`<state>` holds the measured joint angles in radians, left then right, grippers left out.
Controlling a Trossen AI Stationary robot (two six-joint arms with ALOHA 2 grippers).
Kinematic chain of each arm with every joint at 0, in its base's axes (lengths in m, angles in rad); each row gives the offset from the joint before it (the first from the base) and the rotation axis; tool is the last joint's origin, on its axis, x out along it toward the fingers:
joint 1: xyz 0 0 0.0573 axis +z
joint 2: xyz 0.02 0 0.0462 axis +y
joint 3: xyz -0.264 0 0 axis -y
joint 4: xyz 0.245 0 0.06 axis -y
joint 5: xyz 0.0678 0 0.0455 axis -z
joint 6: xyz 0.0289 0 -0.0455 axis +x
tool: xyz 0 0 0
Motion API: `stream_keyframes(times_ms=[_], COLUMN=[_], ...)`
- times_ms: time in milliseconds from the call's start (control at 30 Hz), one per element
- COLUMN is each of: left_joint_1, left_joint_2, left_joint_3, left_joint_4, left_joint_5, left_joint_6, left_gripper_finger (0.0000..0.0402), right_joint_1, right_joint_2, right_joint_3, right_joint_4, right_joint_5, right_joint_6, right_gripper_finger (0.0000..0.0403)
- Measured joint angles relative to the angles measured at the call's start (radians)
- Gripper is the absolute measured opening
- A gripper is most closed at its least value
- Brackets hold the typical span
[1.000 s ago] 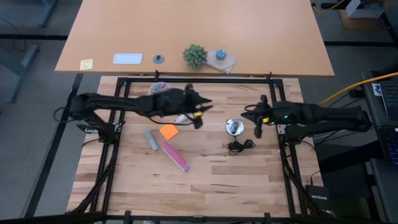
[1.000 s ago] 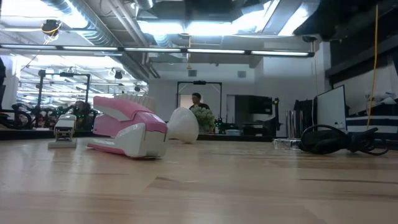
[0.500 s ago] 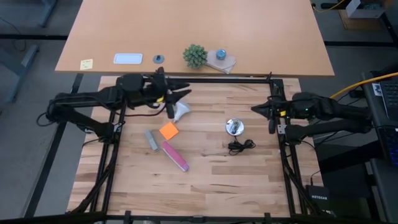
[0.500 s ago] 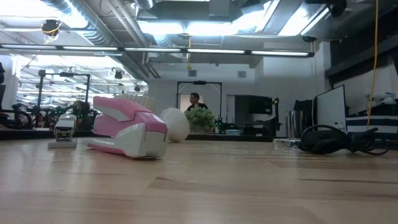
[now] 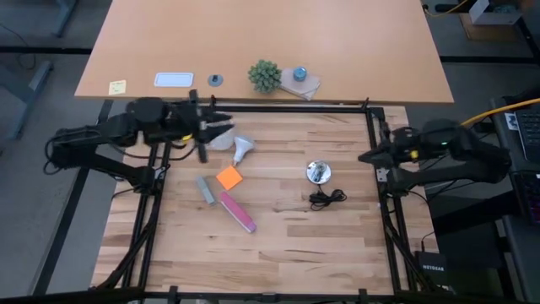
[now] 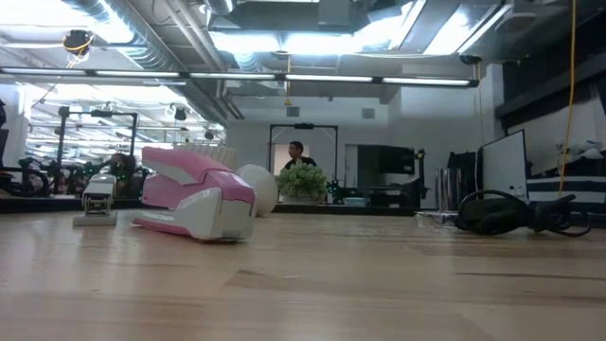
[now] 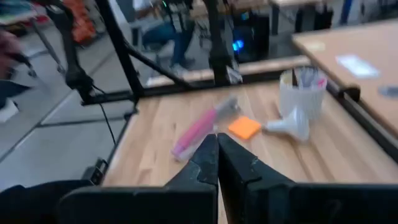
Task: Screw lightbulb
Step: Return to Home Position
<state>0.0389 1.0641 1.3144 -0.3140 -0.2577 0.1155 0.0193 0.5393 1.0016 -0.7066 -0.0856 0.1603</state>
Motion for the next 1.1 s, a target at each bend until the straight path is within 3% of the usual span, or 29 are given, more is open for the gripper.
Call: stream_keyframes(times_ms=[133,267,400,767,900,1100], left_joint_1=[-0.011,-0.026,-0.027,-0.023,-0.023,-0.023], left_joint_2=[-0.074,-0.130,-0.178,-0.192,-0.193,-0.195], left_joint_3=[-0.002,-0.126,-0.330,-0.944,-1.099,-1.223], left_joint_4=[-0.247,-0.257,-0.103,0.603,0.805,0.948], left_joint_5=[0.000,-0.001,0.000,0.000,0.000,0.000], left_joint_6=[-0.076,-0.124,-0.127,-0.200,-0.245,-0.277], left_gripper_finger=[0.0093,0.0093,0.0093,0.0093,0.0093,0.0093], right_joint_1=[0.000,0.000,0.000,0.000,0.000,0.000], right_joint_2=[-0.103,-0.233,-0.356,-0.505,-0.521,-0.523], right_joint_3=[-0.002,-0.117,-0.287,-0.618,-0.700,-0.787], right_joint_4=[-0.031,-0.003,0.113,0.250,0.278,0.314], right_joint_5=[0.013,0.077,0.103,0.094,0.093,0.093], right_joint_6=[-0.045,-0.048,-0.011,0.087,0.124,0.129], right_gripper_finger=[0.0003,0.0003,0.0003,0.0003,0.0003,0.0003])
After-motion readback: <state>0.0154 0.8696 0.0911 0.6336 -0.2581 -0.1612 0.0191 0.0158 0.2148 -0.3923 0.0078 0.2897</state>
